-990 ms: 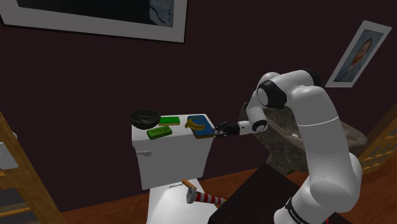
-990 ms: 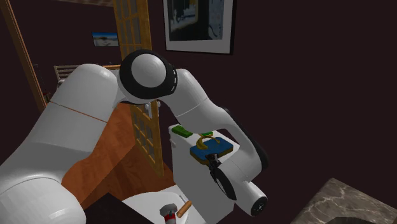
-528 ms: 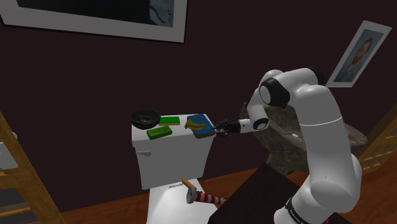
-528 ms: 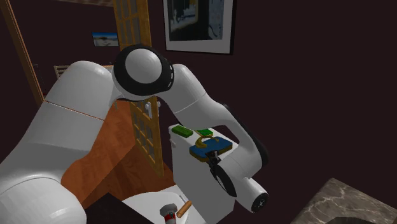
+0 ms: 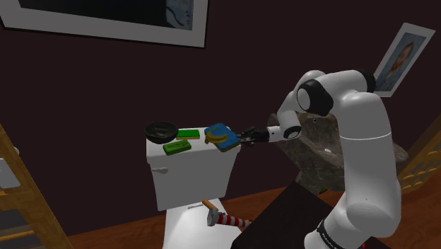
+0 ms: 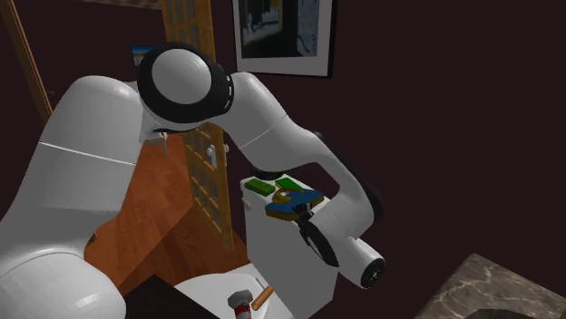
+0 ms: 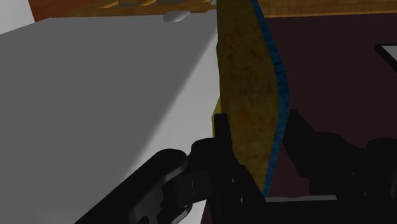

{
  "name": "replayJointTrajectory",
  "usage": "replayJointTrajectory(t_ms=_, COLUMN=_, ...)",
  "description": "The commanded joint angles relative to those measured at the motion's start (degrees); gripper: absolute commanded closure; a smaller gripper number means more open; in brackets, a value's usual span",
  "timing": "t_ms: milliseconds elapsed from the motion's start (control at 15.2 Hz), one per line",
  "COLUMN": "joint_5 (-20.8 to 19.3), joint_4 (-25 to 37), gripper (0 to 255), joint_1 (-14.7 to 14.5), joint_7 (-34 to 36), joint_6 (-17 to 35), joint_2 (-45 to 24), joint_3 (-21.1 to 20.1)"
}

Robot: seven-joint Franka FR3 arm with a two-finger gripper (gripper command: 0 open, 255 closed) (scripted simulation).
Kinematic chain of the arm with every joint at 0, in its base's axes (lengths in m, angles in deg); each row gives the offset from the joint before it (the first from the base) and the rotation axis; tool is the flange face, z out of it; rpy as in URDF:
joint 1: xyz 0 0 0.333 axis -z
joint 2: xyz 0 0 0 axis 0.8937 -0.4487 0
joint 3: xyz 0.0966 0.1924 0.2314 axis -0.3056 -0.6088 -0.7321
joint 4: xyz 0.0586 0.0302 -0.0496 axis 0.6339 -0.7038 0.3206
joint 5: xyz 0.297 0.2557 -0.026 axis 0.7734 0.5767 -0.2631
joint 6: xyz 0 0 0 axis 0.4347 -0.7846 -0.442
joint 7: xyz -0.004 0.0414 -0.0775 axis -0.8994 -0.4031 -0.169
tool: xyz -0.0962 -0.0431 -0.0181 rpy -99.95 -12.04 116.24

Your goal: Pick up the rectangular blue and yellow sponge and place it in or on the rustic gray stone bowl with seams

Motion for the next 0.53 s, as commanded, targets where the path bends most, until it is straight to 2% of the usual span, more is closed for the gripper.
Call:
replayJointTrajectory(t_ms=0, joint_5=-0.7, joint_4=-0.4, gripper=255, joint_1=-0.5, joint_7=0.9, joint_6=0.4, joint_2=1.6, joint_3=0.6)
replayJointTrajectory(t_ms=462, joint_5=-3.1, joint_4=-1.7, gripper=255, joint_1=-2.3, joint_7=4.3, joint_6=2.2, joint_2=7.2, joint_3=2.6)
